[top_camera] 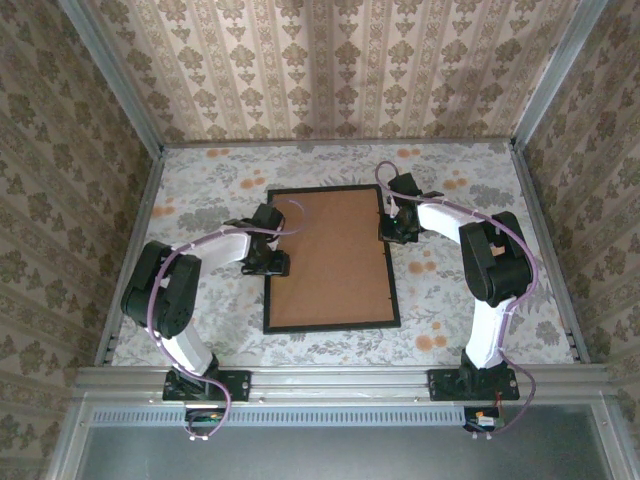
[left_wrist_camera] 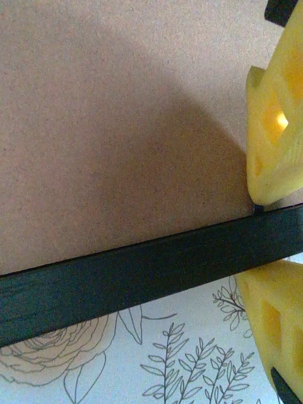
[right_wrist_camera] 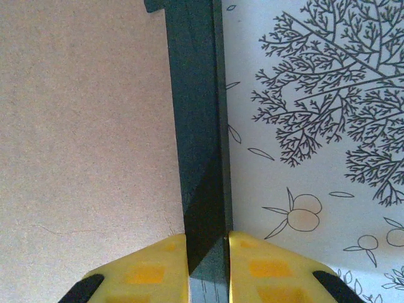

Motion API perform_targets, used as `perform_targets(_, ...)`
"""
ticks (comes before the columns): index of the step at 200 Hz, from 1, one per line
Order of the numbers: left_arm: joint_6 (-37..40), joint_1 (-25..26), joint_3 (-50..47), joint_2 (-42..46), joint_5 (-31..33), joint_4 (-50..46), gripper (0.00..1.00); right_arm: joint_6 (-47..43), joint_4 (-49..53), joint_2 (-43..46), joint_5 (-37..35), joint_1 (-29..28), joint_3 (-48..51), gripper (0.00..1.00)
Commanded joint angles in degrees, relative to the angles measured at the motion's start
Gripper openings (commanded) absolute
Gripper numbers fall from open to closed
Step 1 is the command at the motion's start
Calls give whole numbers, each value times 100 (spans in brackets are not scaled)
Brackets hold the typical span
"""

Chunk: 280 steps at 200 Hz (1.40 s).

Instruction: Put the photo into the frame

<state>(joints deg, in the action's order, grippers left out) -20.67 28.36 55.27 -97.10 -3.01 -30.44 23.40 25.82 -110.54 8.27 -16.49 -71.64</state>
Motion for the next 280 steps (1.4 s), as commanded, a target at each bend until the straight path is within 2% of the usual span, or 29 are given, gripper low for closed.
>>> perform_targets(1, 225, 9, 49, -66, -629, 292, 56, 267, 259, -96, -49, -93, 267, 18)
perform_targets(35, 133, -183, -61, 480, -619, 301, 58, 420, 81, -51, -11, -79, 389, 18)
perform_targets(70, -145, -519, -702, 1295, -694, 317, 60, 429, 72, -80, -10, -58, 370, 18)
perform_targets(119, -668, -647, -1832, 2576, -1046, 38, 60, 398, 57, -70, 15, -46, 351, 18)
perform_targets(143, -1039, -637, -2232, 2989, -1369, 12, 57, 394, 22, -74, 43, -42, 345, 18)
perform_targets(159, -1134, -599, -2331, 3169, -1323, -187, 55, 389, 2, -82, 65, -40, 350, 18)
perform_targets(210, -1194, -425, -2275, 3021, -1316, -400, 47, 333, 24, -108, 104, -47, 294, 18)
perform_targets(280, -1100, -349, -2213, 2681, -1448, -276, 45, 319, 28, -180, 140, -45, 221, 18)
